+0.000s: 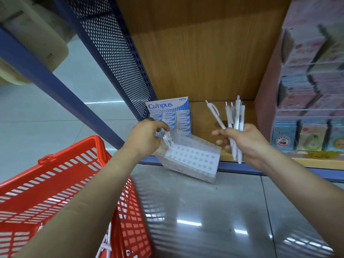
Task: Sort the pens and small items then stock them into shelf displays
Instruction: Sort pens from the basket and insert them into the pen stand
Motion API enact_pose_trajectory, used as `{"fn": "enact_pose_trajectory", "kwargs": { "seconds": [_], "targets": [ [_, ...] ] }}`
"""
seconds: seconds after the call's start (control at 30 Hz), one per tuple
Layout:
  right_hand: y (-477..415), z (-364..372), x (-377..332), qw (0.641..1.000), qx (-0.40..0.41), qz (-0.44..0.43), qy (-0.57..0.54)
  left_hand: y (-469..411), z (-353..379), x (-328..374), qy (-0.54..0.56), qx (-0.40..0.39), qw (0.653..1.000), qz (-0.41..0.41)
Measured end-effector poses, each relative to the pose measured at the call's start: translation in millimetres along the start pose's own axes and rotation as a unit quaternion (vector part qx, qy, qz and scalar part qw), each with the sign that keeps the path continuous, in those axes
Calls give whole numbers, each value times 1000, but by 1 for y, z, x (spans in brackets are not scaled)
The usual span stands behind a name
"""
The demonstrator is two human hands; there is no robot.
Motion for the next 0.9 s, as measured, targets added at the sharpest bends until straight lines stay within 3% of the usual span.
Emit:
{"fn": "enact_pose_trajectory", "kwargs": {
  "seconds": [0.1,0.23,0.4,0.57,0.7,0.83,0.9],
  "targets": [
    [4,9,-4,997,-69,1,-42,-3,1,8,14,14,1000,10],
    [8,12,-2,996,-93,3,-16,-12,7,25,23,41,998,38],
    [7,15,3,996,-55,-12,74,-24,5,27,49,101,993,34],
    [3,22,14,990,-14,-31,135,-24,7,17,130,63,990,-12],
    [2,22,10,982,22,-69,175,-12,-8,24,210,100,973,-8],
    [5,23,1,974,45,-107,193,-2,13,49,363,-35,929,-53],
    [7,25,-1,976,39,-113,183,0,15,51,422,-34,902,-80]
  ]
}}
Point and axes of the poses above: each hand's wrist, its own y-axis away from the middle knuckle, its own z-axis out of the palm, x = y × z, the point moved 8 cm from there along -y, towards the middle knuckle, and after that the axes turned 12 degrees about y, right-handed, at the moved point
